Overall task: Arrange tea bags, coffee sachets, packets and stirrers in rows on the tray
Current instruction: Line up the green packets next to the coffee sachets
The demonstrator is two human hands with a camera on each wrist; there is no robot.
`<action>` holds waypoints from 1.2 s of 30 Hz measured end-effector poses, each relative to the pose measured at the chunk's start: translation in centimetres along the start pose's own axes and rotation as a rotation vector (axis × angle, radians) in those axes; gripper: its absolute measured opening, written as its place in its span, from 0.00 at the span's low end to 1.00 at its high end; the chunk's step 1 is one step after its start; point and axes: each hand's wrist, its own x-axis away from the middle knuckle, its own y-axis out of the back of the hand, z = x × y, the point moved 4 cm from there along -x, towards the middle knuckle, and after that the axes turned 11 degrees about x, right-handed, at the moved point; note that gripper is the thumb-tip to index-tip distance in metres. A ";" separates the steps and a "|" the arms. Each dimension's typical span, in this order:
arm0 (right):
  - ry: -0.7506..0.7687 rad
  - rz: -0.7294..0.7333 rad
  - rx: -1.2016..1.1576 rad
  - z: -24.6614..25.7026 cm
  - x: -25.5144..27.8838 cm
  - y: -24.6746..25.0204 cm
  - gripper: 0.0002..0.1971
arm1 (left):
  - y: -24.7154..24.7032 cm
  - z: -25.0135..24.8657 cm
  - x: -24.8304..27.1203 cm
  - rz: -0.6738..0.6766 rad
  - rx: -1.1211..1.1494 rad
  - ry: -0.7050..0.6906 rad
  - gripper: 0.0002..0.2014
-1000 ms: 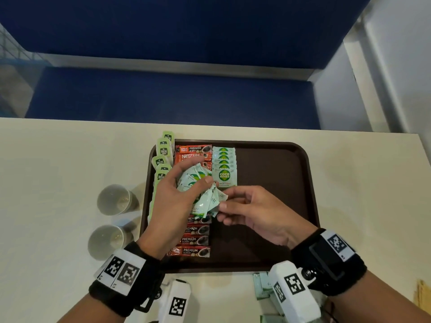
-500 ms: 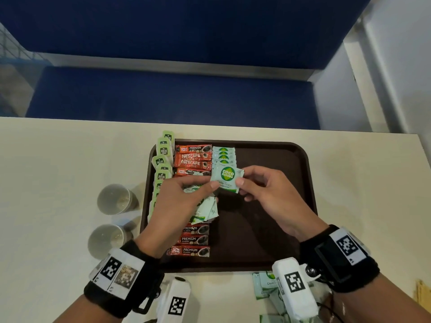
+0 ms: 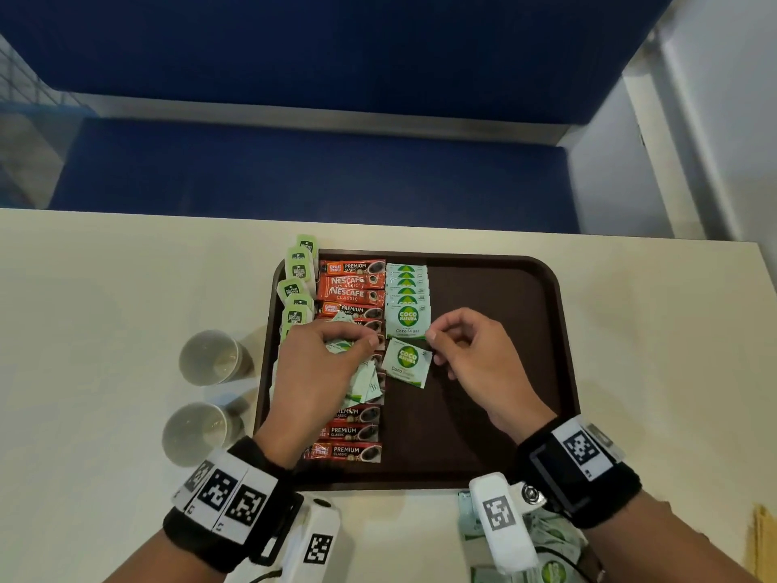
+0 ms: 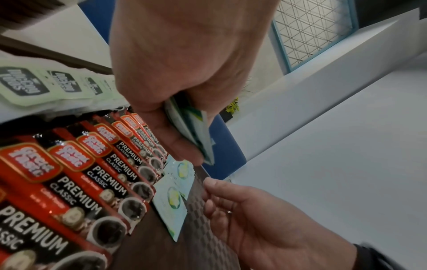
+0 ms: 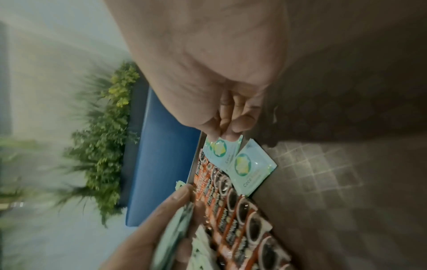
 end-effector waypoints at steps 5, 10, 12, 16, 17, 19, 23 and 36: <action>0.139 -0.035 0.390 -0.7 0.6 -0.8 0.18 | 0.4 0.1 -0.1 -0.035 0.054 -0.004 0.03; 0.184 0.034 0.589 -1.7 1.7 -1.9 0.22 | 0.7 -0.1 -0.1 -0.039 0.090 0.007 0.04; 0.167 0.026 0.560 -1.8 1.6 -1.6 0.22 | 0.8 -0.1 0.0 -0.034 0.096 0.008 0.04; 0.217 -0.006 0.469 -1.3 0.8 -0.8 0.15 | 0.9 -0.4 0.1 -0.038 0.098 -0.002 0.04; 0.243 -0.018 0.464 -1.1 0.6 -0.7 0.14 | 0.9 -0.5 0.1 -0.038 0.096 -0.003 0.04; 0.285 -0.039 0.461 -0.7 0.0 -0.6 0.13 | 0.8 -0.5 0.1 -0.032 0.096 -0.001 0.04; 0.322 -0.086 0.447 -0.4 -1.1 -0.9 0.15 | 0.8 -0.4 0.2 -0.017 0.099 0.008 0.04; 0.292 -0.130 0.309 -0.1 -1.9 -1.6 0.23 | 1.0 -0.5 0.2 -0.013 0.112 0.012 0.05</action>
